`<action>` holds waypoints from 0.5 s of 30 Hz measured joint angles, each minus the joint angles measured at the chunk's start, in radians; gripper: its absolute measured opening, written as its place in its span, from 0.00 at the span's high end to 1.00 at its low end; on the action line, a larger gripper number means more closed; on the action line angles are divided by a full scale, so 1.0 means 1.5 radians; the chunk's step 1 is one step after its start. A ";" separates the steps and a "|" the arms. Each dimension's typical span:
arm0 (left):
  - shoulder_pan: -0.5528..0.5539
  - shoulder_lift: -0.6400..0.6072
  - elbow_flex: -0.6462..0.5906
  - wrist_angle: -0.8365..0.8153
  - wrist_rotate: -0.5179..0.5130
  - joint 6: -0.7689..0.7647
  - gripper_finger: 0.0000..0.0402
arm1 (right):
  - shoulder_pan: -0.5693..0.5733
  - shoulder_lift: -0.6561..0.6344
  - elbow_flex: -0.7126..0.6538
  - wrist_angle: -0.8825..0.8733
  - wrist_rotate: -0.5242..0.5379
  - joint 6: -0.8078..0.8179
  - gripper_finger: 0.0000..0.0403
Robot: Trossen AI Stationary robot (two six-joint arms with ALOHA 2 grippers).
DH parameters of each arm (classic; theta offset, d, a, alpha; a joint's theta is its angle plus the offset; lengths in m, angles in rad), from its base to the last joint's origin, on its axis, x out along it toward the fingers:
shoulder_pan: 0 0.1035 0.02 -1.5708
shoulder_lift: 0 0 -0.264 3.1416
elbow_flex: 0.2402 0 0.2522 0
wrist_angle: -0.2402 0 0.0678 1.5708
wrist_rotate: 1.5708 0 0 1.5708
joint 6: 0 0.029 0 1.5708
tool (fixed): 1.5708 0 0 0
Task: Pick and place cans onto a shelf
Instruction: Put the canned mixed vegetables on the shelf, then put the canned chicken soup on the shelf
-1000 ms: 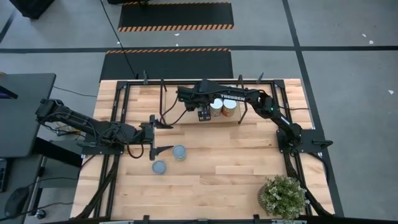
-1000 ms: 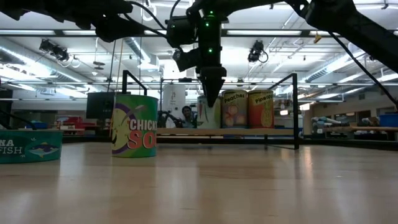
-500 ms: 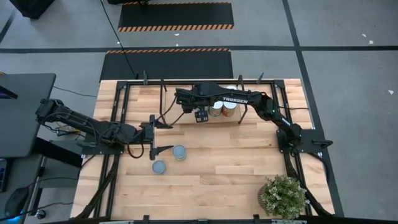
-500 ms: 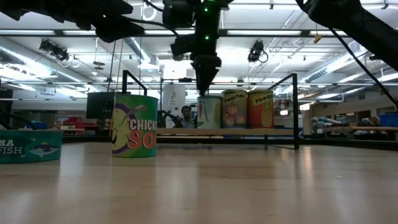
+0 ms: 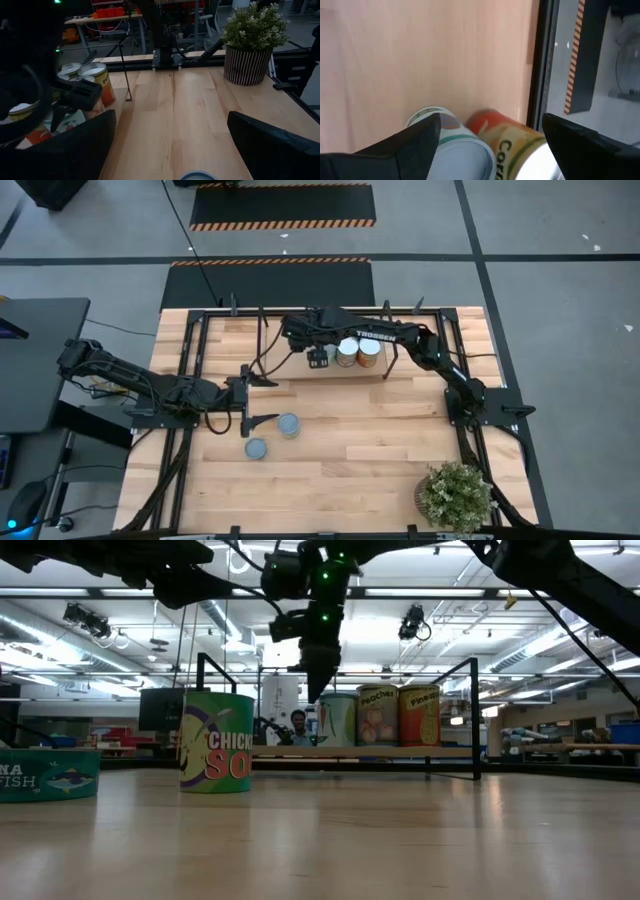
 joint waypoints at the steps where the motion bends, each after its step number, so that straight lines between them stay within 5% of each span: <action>1: 0.000 0.000 0.000 0.000 0.000 0.000 0.03 | -0.003 0.000 0.000 -0.005 0.001 0.006 0.12; 15: 0.000 0.000 0.000 0.000 0.000 0.004 0.03 | 0.045 -0.010 0.026 0.001 -0.001 0.001 0.12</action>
